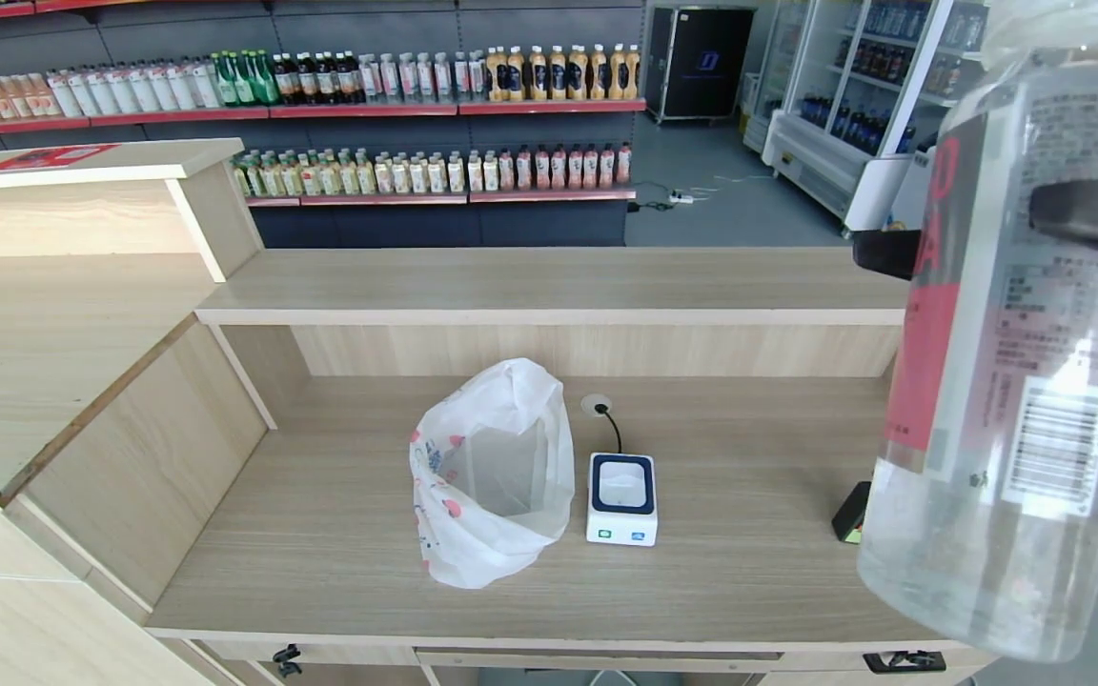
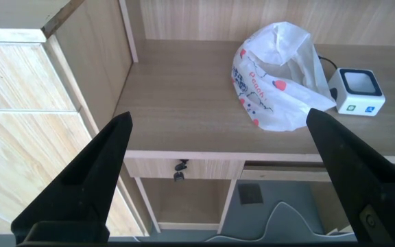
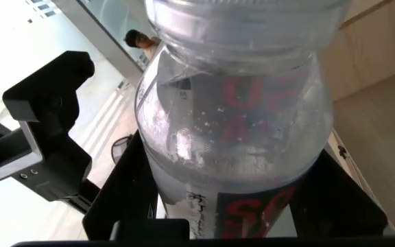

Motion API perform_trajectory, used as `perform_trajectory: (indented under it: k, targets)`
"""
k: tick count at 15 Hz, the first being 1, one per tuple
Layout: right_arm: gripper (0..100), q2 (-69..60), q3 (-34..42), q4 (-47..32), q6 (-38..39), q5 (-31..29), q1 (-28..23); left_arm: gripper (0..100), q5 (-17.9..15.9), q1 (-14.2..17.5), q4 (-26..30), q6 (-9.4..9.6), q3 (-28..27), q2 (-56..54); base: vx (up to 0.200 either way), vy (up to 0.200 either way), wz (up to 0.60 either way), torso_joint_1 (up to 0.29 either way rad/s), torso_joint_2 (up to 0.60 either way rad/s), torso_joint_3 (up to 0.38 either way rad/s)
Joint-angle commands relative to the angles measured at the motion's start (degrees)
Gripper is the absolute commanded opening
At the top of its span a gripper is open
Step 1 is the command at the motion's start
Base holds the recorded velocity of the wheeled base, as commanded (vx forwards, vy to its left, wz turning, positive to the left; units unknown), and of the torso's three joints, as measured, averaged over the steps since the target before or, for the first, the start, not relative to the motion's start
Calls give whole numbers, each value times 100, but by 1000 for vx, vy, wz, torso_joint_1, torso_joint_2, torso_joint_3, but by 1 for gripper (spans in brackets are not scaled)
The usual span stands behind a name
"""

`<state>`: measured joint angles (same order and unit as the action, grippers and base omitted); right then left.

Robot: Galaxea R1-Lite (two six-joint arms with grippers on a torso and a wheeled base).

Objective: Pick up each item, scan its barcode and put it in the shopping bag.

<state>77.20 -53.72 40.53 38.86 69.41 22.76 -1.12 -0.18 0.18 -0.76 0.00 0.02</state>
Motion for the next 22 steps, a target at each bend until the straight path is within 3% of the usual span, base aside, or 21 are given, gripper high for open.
perform_trajectory:
  k: [1, 12, 22]
  targets:
    - [0, 93, 73, 7, -19, 2, 27, 100, -2, 1, -1, -4, 0, 6, 0, 0, 0, 0, 0, 0]
    - [0, 489, -349, -2, -2, 72, 352, 100, -2, 1, -1, -4, 0, 6, 0, 0, 0, 0, 0, 0]
    - [0, 471, -411, -2, 7, 64, 246, 100, -2, 1, -1, -4, 0, 6, 0, 0, 0, 0, 0, 0]
